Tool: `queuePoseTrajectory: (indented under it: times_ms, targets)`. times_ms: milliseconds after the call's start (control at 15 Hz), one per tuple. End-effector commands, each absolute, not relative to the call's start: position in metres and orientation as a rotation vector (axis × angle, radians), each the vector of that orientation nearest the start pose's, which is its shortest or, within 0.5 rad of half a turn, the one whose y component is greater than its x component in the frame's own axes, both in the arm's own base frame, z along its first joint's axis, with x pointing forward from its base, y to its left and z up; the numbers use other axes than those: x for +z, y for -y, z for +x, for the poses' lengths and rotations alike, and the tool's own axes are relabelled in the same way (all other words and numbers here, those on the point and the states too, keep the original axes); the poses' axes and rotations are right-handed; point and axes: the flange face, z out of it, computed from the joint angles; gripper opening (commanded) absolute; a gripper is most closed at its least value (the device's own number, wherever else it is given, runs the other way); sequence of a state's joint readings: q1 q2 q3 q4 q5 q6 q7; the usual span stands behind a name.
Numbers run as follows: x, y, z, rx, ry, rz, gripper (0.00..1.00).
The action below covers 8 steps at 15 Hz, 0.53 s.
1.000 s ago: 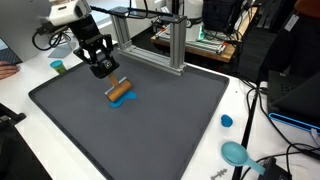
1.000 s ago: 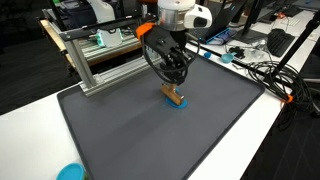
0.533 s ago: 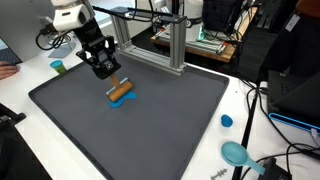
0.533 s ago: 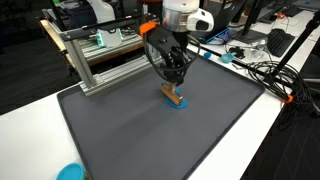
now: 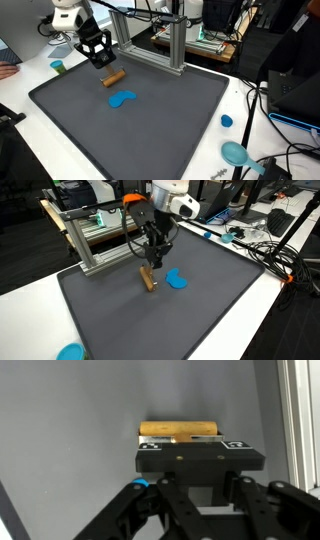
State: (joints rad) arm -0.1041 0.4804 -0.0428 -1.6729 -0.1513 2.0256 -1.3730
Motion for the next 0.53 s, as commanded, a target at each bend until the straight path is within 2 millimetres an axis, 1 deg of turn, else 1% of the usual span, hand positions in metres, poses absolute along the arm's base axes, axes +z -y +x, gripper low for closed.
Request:
queuePoseTrajectory:
  times_ms: [0,67,133,200,333,467]
  targets:
    - [0.396,0.070,0.639,0.025,1.905,-2.552,0.21]
    - [0.416,0.063,0.638,-0.043,1.860,-2.579,0.21]
    - [0.437,0.055,0.634,-0.053,1.794,-2.622,0.21]
    - [0.457,0.045,0.625,-0.006,1.687,-2.712,0.21]
    - [0.493,0.020,0.603,0.026,1.538,-2.808,0.21]
    - [0.521,-0.010,0.578,0.029,1.386,-2.869,0.21]
